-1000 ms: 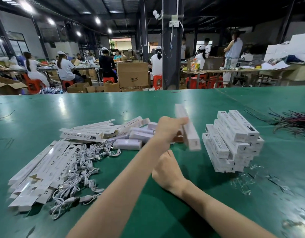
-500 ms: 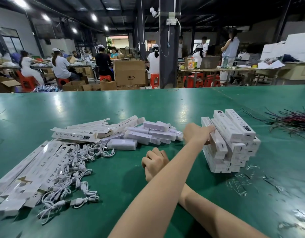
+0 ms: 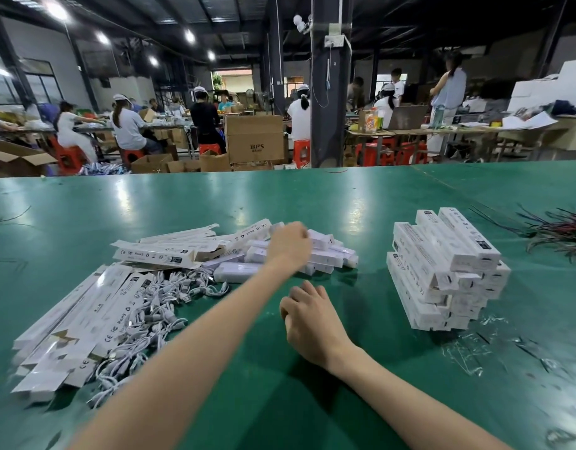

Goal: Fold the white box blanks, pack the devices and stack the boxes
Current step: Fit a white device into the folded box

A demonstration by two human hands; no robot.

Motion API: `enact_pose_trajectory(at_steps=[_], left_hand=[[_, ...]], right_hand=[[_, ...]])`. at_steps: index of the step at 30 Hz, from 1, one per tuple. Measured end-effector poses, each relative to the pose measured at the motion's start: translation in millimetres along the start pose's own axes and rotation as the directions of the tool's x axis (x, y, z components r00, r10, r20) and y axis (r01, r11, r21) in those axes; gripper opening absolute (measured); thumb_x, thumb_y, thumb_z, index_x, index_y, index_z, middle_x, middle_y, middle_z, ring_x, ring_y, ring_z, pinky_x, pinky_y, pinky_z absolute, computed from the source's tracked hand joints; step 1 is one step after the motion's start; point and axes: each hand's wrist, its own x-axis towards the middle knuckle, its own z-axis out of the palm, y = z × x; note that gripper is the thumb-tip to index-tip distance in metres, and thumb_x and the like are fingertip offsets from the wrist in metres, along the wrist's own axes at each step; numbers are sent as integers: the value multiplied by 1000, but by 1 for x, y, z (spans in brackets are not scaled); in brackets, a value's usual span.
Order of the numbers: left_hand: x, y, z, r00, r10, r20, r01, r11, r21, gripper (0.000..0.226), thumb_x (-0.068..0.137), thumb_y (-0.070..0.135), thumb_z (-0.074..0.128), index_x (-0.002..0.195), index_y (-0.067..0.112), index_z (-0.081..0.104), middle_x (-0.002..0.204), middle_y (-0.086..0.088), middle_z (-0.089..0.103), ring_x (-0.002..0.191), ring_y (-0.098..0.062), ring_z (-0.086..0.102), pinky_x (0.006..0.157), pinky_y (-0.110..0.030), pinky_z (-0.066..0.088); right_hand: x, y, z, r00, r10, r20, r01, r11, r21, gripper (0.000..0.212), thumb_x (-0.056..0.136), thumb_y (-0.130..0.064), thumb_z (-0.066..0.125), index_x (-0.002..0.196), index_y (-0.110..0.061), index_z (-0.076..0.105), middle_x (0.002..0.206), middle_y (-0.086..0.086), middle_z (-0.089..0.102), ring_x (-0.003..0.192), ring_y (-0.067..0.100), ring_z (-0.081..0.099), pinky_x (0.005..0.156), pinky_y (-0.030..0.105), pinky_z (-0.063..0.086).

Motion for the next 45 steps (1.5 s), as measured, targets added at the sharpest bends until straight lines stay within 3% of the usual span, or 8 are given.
enact_pose_trajectory(at_steps=[4, 7, 12, 18, 30, 39, 42, 45], left_hand=[[19, -96, -67, 999, -39, 12, 30, 912, 409, 36, 86, 4, 50, 119, 14, 61, 122, -7, 61, 119, -26, 51, 98, -37, 38], [23, -135, -105, 980, -143, 141, 18, 763, 646, 46, 92, 36, 55, 135, 22, 50, 139, -6, 49, 131, -26, 40, 110, -46, 26], [19, -143, -122, 938, -151, 312, -50, 830, 555, 54, 93, 43, 57, 134, 8, 49, 135, -10, 54, 121, -27, 50, 103, -39, 40], [25, -149, -133, 947, -96, 306, -48, 900, 433, 46, 86, 5, 57, 131, 5, 48, 133, -15, 51, 122, -29, 48, 104, -40, 41], [7, -181, -146, 924, -117, 364, -165, 735, 657, 47, 76, 5, 62, 122, 15, 56, 120, -3, 56, 109, -21, 53, 94, -37, 48], [1, -169, -152, 956, 219, 195, -291, 625, 724, 14, 98, 9, 43, 89, 13, 53, 90, -5, 62, 73, -21, 54, 74, -35, 48], [-14, -140, -141, 800, 595, -78, -473, 705, 528, 15, 97, 6, 44, 95, -4, 55, 80, -17, 65, 59, -22, 51, 58, -34, 43], [-42, -109, -102, 706, 676, -209, -613, 732, 298, 15, 89, -9, 50, 104, -9, 50, 91, -25, 67, 65, -28, 62, 60, -29, 51]], right_hand=[[-2, -1, 0, 998, 37, 41, -37, 999, 0, 10, 66, -1, 53, 67, -6, 61, 69, 10, 57, 73, 30, 52, 66, 38, 45], [0, 1, 2, 999, 39, 15, -39, 999, 23, 12, 70, 2, 51, 69, -5, 61, 71, 10, 57, 74, 31, 50, 69, 40, 44], [-1, 0, 2, 999, 31, -23, -30, 999, 41, 11, 62, 4, 60, 61, -7, 59, 63, 7, 55, 66, 29, 51, 61, 37, 47], [-2, 0, 1, 999, 24, -28, -22, 998, 64, 12, 64, 4, 61, 61, -7, 59, 63, 7, 55, 65, 29, 51, 60, 38, 47], [-1, -1, 0, 999, 36, 19, -37, 997, 61, 13, 78, 1, 53, 72, -4, 63, 74, 10, 59, 77, 31, 50, 72, 42, 43], [-2, -1, -2, 999, 25, -46, -21, 997, 81, 11, 68, 5, 63, 65, -5, 61, 65, 8, 57, 67, 30, 52, 63, 42, 48], [-2, -1, -3, 995, 34, -91, -25, 994, 102, 15, 64, 7, 64, 71, -6, 64, 68, 8, 58, 67, 31, 54, 62, 42, 49], [-2, -1, -7, 984, 83, -158, -61, 988, 144, 30, 67, 6, 63, 95, -4, 65, 82, 9, 61, 77, 31, 58, 67, 41, 48]])
